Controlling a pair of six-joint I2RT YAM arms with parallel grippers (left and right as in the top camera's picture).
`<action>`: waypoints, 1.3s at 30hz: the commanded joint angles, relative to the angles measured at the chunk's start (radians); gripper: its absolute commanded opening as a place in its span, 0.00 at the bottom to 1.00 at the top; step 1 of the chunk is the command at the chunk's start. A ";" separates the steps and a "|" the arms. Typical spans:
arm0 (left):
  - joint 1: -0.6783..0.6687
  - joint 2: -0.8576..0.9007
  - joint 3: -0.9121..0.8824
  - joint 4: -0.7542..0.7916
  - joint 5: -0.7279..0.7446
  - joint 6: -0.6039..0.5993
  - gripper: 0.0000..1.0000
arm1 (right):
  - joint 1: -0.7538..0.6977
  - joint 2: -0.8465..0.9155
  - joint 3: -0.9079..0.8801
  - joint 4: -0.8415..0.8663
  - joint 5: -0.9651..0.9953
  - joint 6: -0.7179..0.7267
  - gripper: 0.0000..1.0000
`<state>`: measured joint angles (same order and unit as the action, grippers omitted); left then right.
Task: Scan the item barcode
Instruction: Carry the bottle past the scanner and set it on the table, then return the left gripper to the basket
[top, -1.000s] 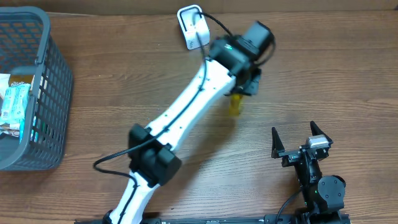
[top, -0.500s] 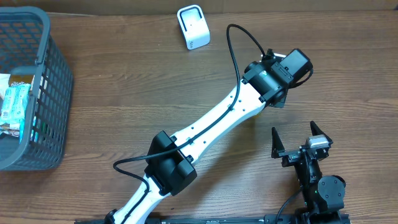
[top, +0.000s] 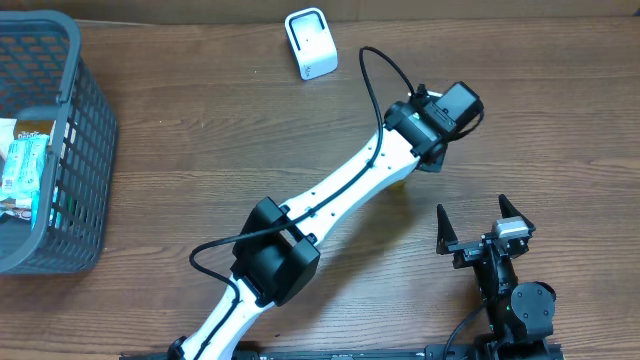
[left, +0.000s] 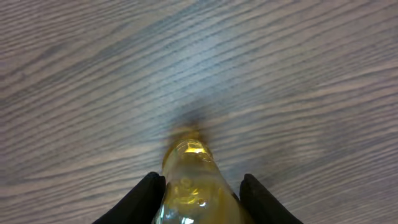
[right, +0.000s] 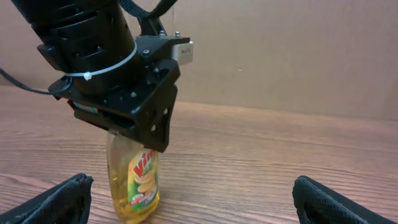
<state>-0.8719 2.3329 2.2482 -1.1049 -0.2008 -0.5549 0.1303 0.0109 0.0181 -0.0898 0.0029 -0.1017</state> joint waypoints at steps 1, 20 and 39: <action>0.004 0.001 -0.023 0.013 0.020 0.035 0.36 | -0.006 -0.008 -0.010 0.006 -0.005 -0.001 1.00; 0.034 -0.010 -0.088 0.092 0.176 0.107 0.64 | -0.006 -0.008 -0.010 0.006 -0.005 -0.001 1.00; 0.259 -0.013 0.692 -0.318 0.040 0.201 0.78 | -0.006 -0.008 -0.010 0.006 -0.005 -0.001 1.00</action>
<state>-0.7063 2.3318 2.8014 -1.3365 -0.1078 -0.3721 0.1303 0.0109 0.0181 -0.0895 0.0029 -0.1013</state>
